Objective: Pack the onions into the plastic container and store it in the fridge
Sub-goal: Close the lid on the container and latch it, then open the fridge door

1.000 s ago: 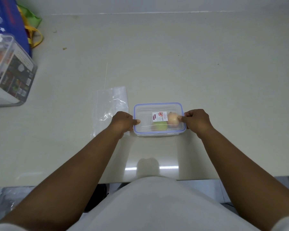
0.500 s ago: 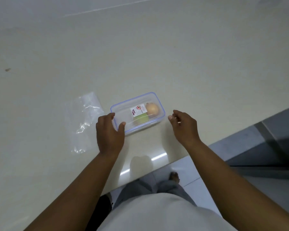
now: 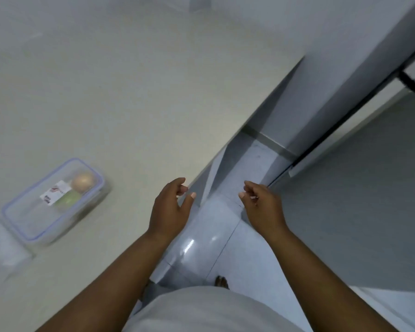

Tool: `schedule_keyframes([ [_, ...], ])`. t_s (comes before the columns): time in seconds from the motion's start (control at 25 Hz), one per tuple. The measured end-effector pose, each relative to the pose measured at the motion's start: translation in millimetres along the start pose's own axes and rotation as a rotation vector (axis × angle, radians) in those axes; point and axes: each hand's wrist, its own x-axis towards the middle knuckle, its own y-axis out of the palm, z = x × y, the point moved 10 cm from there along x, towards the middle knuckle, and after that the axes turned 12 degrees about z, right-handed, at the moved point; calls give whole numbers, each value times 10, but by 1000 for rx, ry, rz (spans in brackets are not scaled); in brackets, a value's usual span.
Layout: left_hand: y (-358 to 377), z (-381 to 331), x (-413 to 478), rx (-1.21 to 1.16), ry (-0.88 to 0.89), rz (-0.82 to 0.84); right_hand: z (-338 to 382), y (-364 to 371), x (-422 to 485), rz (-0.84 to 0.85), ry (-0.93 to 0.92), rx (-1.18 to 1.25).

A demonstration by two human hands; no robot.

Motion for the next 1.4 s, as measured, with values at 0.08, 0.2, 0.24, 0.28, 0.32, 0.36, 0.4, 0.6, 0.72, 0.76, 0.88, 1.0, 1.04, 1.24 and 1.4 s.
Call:
schedule_keyframes([
  [0.08, 622, -371, 196, -14, 60, 143, -254, -650, -120, -145, 27, 5],
  [0.2, 1453, -943, 468, -14, 113, 321, -426, -1646, -317, -376, 31, -92],
  [0.24, 1681, -1136, 564, -2, 128, 363, -426, -1945, -360, -437, 30, -145],
  [0.28, 1901, -1343, 665, 12, 142, 401, -411, -2241, -402, -494, 30, -203],
  [0.32, 2090, -1533, 774, 20, 145, 429, -374, -2506, -429, -545, 30, -262],
  [0.36, 2281, -1741, 891, 19, 146, 453, -339, -2779, -464, -596, 31, -327],
  [0.4, 2431, -1941, 1009, 16, 147, 464, -281, -3009, -486, -638, 28, -398],
  [0.6, 2850, -2719, 1648, -7, 166, 463, -89, -3674, -414, -696, 30, -697],
  [0.72, 3032, -2925, 1930, -77, 145, 523, -147, -3757, -324, -657, 65, -771],
  [0.76, 3086, -2971, 2002, -94, 156, 538, -154, -3759, -297, -653, 63, -787],
  [0.88, 3171, -2938, 2133, -123, 157, 565, -143, -3735, -220, -663, 89, -829],
  [1.0, 3211, -2826, 2183, -86, 164, 570, -148, -3752, -196, -695, 124, -823],
  [1.04, 3221, -2824, 2186, -82, 173, 570, -154, -3748, -198, -695, 130, -831],
  [1.24, 3169, -2812, 2044, -104, 204, 552, -62, -3704, -332, -747, 115, -818],
  [1.4, 2983, -2653, 1635, -55, 264, 556, 34, -3503, -661, -817, 142, -784],
])
